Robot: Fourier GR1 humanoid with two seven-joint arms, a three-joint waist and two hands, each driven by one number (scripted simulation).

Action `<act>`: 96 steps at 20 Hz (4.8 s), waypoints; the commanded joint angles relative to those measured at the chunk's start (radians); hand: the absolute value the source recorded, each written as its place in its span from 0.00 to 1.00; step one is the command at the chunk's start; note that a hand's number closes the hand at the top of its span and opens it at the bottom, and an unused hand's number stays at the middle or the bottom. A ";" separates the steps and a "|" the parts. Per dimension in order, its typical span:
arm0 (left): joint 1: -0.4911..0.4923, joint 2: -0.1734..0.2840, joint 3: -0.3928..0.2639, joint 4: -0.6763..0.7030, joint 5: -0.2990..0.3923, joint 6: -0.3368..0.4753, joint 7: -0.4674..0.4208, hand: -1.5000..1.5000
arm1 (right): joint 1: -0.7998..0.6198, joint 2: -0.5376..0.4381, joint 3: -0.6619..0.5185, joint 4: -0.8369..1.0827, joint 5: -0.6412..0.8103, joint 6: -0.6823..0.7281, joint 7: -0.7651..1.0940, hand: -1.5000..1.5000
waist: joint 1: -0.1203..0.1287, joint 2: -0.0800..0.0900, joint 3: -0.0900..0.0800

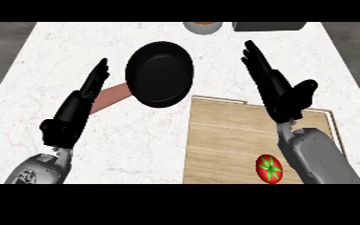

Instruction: Pick the tomato from the tray and place it in the pot

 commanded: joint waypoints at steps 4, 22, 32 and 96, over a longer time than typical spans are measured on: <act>-0.040 -0.036 0.092 0.008 0.040 0.062 0.023 0.50 | -0.087 -0.031 0.129 0.036 -0.086 0.418 -0.119 1.00 | 0.096 0.014 -0.011; -0.073 -0.049 0.226 0.045 0.137 0.093 0.100 0.50 | -0.342 -0.374 0.271 0.318 0.253 1.031 -0.925 0.00 | 0.081 0.008 -0.012; -0.053 -0.045 0.255 0.071 0.147 0.077 0.079 0.50 | -0.420 -0.521 0.608 0.018 0.595 0.909 -0.895 0.00 | 0.049 -0.004 -0.014; 0.007 -0.093 0.363 0.048 0.060 0.006 0.108 0.50 | -0.013 0.309 0.519 0.142 1.140 0.592 -0.083 1.00 | -0.017 -0.033 -0.021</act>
